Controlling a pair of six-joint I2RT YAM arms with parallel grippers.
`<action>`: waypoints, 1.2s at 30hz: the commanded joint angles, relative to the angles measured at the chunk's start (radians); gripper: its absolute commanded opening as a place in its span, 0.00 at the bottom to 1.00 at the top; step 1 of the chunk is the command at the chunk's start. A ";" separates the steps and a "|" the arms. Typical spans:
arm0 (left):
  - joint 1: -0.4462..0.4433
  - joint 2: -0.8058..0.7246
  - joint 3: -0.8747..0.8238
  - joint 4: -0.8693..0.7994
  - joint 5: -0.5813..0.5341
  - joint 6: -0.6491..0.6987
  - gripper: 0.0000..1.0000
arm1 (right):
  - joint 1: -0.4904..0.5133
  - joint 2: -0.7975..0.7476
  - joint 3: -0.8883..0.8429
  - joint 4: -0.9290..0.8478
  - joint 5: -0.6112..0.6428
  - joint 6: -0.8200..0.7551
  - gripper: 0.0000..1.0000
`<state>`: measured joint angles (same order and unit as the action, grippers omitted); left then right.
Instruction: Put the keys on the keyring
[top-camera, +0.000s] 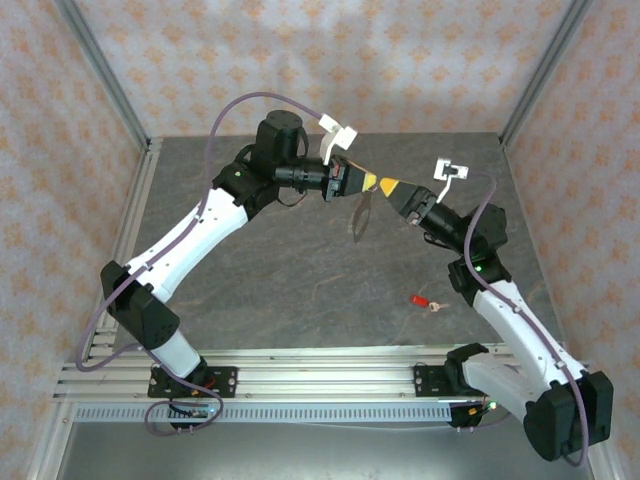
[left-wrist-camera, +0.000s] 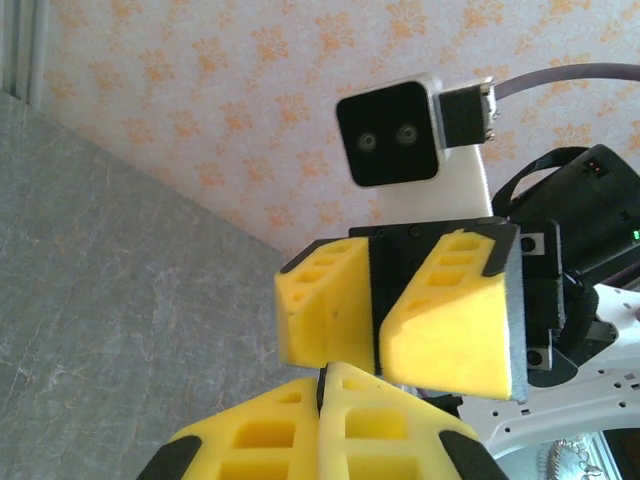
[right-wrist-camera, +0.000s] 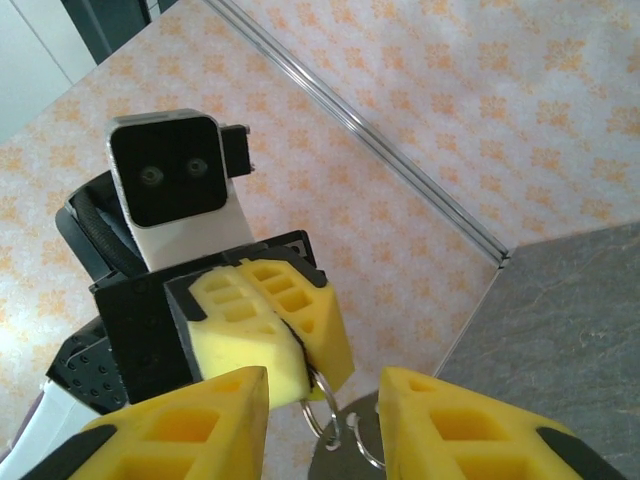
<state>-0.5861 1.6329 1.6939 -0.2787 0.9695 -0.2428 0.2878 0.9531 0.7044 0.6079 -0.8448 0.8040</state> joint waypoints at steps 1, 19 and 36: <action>0.006 0.008 0.036 0.048 0.032 -0.016 0.00 | 0.015 0.016 -0.012 0.092 0.000 0.014 0.34; 0.003 0.021 0.037 0.070 0.037 -0.038 0.00 | 0.053 0.056 -0.013 0.140 0.018 0.014 0.07; 0.001 -0.088 -0.129 0.291 -0.320 -0.267 0.47 | 0.073 0.038 -0.056 0.162 0.146 0.032 0.00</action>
<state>-0.5823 1.6287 1.6360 -0.1524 0.8463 -0.3805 0.3553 1.0088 0.6701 0.7147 -0.7444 0.8261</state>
